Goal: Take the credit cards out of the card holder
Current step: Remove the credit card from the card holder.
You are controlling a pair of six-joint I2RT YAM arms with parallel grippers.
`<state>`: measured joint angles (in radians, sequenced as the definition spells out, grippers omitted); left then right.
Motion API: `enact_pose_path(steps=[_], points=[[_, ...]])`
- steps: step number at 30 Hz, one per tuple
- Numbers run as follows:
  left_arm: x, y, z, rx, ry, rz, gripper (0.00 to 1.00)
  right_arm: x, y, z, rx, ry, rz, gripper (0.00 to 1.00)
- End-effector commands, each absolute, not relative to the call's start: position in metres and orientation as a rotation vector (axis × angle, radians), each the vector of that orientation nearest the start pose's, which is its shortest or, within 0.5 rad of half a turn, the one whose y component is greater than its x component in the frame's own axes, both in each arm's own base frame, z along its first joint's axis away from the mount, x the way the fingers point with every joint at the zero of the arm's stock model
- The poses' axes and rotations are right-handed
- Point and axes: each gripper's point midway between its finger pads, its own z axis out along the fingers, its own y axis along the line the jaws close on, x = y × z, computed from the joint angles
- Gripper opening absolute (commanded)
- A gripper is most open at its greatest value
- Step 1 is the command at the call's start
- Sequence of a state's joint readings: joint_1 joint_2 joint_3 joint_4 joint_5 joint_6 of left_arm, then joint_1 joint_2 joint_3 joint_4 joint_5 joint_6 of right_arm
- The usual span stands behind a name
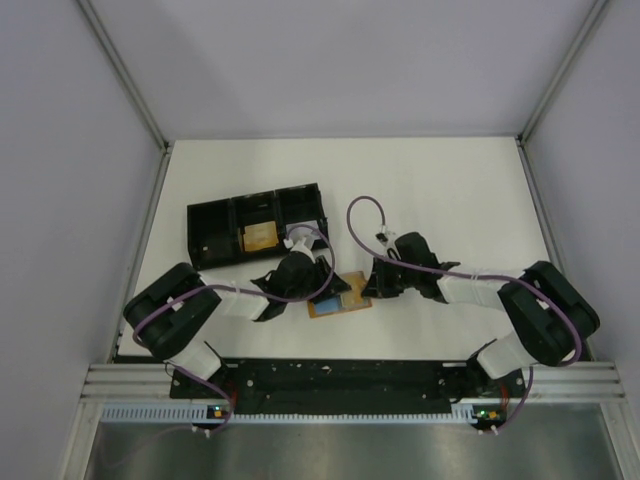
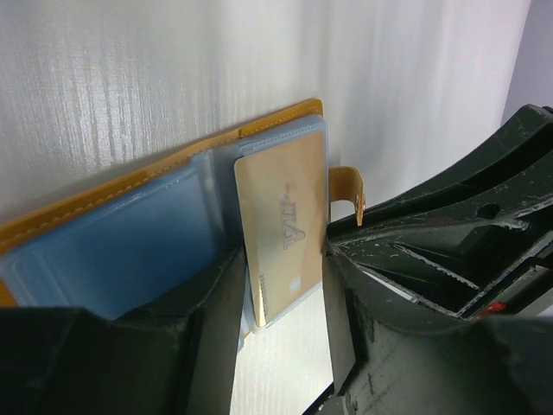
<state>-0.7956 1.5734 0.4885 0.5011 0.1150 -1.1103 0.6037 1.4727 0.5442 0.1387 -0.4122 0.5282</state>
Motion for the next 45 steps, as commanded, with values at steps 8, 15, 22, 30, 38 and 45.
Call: enact_pose_path(steps=[8,15,22,30,38,45], points=[[0.220,-0.320,0.056,-0.327,2.269,-1.334,0.29,0.220,0.264,0.032,-0.307,2.473,1.036,0.09],[0.219,-0.321,0.064,-0.301,2.230,-1.372,0.06,0.220,0.265,0.033,-0.313,2.466,1.038,0.09],[0.215,-0.319,0.057,-0.304,2.248,-1.366,0.00,0.231,0.271,0.065,-0.348,2.333,1.065,0.09],[0.213,-0.319,0.056,-0.296,2.245,-1.376,0.00,0.245,0.273,0.065,-0.325,2.327,1.035,0.19],[0.212,-0.316,0.063,-0.296,2.190,-1.413,0.00,0.244,0.274,0.071,-0.328,2.290,1.120,0.28],[0.211,-0.315,0.068,-0.281,2.164,-1.432,0.00,0.244,0.272,0.077,-0.328,2.246,1.208,0.38]])
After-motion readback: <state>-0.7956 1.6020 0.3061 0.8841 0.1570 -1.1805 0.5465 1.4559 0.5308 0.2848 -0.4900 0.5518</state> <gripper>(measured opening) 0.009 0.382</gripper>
